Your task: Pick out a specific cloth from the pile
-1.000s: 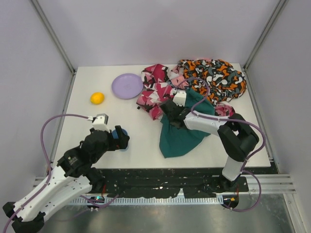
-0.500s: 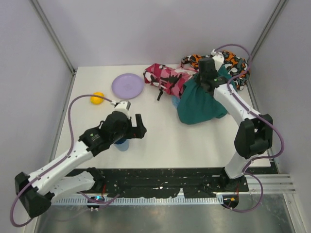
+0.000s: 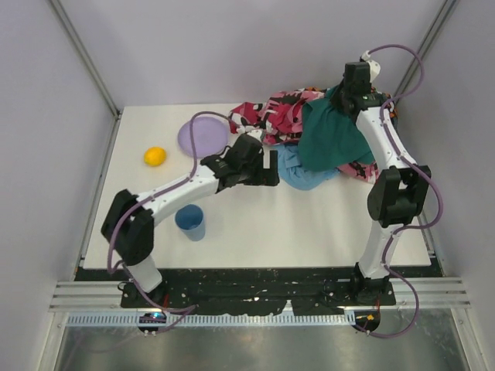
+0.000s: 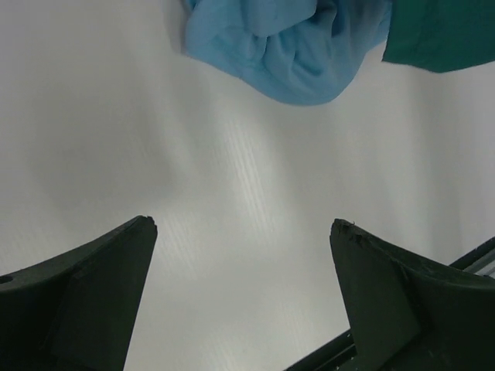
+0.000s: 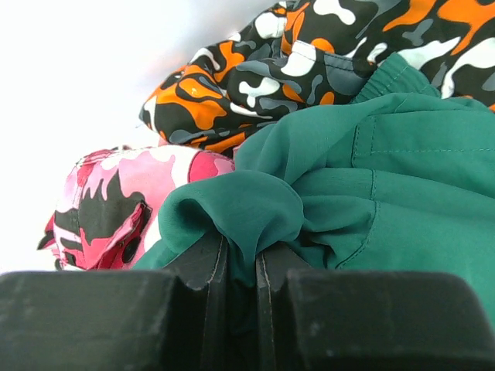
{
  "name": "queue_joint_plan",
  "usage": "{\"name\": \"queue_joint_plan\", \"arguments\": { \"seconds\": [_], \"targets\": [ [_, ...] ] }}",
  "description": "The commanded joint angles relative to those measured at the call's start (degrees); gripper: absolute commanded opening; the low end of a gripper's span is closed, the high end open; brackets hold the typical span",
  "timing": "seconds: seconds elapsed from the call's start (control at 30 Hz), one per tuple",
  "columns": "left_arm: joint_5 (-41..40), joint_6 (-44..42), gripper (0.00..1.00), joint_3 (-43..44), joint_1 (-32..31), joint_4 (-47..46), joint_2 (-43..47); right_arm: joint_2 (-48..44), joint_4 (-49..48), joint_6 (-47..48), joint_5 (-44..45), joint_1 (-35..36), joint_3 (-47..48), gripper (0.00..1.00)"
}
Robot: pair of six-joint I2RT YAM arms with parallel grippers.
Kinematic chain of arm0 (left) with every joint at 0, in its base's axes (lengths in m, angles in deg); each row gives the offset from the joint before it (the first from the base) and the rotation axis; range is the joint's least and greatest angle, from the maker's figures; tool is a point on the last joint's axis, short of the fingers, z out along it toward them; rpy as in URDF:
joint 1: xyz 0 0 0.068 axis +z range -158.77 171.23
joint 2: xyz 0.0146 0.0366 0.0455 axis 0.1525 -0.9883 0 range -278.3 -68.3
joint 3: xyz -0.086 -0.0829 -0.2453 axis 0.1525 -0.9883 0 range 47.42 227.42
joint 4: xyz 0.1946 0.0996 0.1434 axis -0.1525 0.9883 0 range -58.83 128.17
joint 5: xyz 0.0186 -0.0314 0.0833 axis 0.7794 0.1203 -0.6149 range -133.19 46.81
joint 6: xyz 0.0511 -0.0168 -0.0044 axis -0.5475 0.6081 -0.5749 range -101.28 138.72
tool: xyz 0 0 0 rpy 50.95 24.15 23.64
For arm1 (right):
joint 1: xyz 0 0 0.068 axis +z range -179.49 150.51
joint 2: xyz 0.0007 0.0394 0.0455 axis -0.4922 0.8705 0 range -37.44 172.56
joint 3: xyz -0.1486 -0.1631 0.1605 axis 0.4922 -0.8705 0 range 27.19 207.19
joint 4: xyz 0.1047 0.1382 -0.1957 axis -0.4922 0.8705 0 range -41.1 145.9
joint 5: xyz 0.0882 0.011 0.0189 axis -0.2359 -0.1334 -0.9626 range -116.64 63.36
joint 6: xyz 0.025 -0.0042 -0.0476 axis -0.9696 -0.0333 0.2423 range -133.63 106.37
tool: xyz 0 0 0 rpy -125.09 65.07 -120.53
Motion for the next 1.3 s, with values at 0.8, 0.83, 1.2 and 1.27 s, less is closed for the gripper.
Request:
{"name": "queue_joint_plan", "arguments": {
  "seconds": [0.8,0.83,1.2,1.27],
  "targets": [
    [16.4,17.4,0.18,50.3,1.3,-1.1,-49.9,14.9,2.8,-0.6,5.8,-8.1,5.9,0.05],
    [17.4,16.6,0.00,49.6,1.6,-0.7,-48.7,15.0,2.9,-0.3,6.4,-8.2,5.9,0.05],
    [20.1,-7.6,0.00,28.2,1.5,-3.3,-4.9,18.6,8.0,0.4,13.8,-10.5,10.3,0.05],
    [20.7,-10.2,0.00,30.5,1.5,-0.7,-0.8,19.0,8.7,-0.1,14.0,-11.1,10.9,0.05]
  ]
}}
